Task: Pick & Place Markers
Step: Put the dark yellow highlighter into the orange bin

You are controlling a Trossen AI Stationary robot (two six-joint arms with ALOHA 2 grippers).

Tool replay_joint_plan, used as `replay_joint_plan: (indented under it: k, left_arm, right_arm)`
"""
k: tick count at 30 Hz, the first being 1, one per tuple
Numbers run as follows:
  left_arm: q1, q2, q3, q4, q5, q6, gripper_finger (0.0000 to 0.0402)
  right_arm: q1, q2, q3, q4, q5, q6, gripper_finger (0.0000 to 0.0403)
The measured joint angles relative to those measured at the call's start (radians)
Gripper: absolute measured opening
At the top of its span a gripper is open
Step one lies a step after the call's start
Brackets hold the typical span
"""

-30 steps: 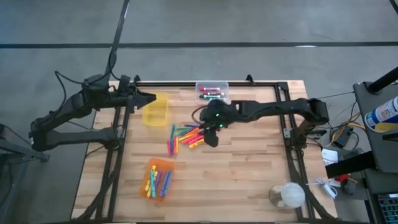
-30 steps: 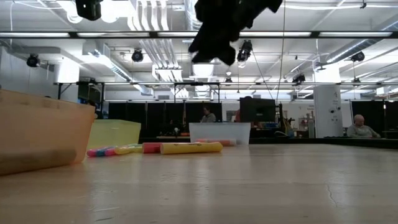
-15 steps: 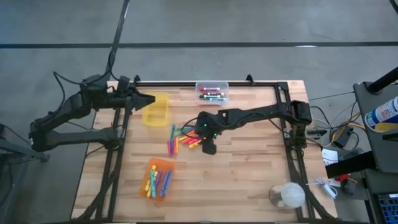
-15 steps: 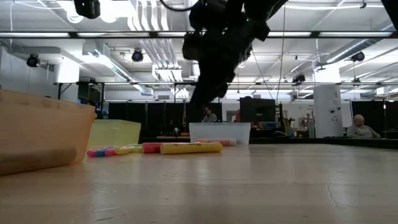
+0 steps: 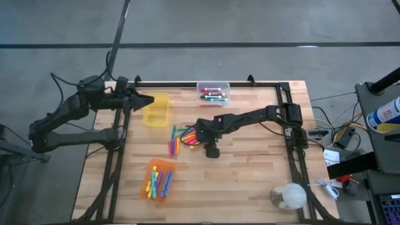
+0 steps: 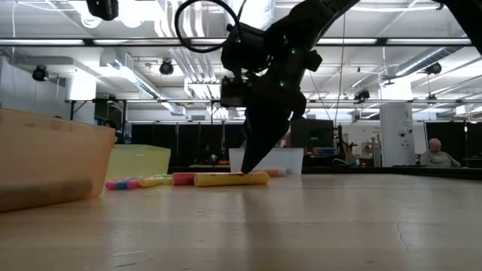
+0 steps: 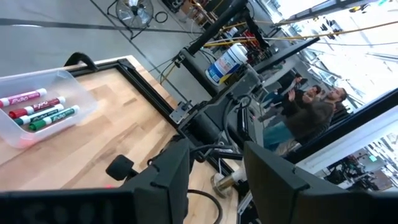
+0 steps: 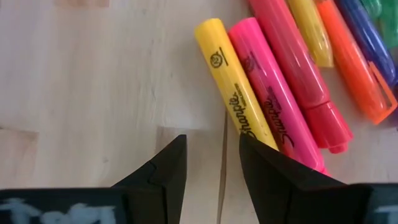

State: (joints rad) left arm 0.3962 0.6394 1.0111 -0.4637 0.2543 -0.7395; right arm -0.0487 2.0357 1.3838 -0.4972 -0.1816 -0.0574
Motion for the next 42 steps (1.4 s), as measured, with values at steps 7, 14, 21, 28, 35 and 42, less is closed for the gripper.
replay_joint_plan:
  k: [7,14,21,28,35,42]
  left_arm:
    - [0.0,-0.002,0.0,0.0,0.001,0.002,0.0147]
    - [0.0,-0.002,0.0,-0.001,0.004,0.002,0.0147]
    - [0.0,-0.002,0.0,-0.001,0.007,0.003,0.0147]
    - [0.0,-0.001,0.0,-0.002,0.007,0.006,0.0147]
    - [0.001,-0.001,0.0,-0.001,0.007,0.007,0.0147]
    - [0.001,-0.001,0.0,-0.001,0.007,0.007,0.0147]
  right_arm:
    - [0.008,-0.007,0.002,-0.01,0.044,-0.069,0.0137]
    - [0.01,-0.012,0.017,-0.01,0.115,-0.118,0.0136]
    - [0.01,-0.007,0.01,-0.001,0.125,-0.155,0.0127]
    - [0.007,0.016,-0.003,0.006,0.122,-0.179,0.0128]
    - [0.007,0.042,-0.002,0.007,0.102,-0.157,0.0116]
    - [0.004,0.066,0.003,0.009,0.035,-0.07,0.0082]
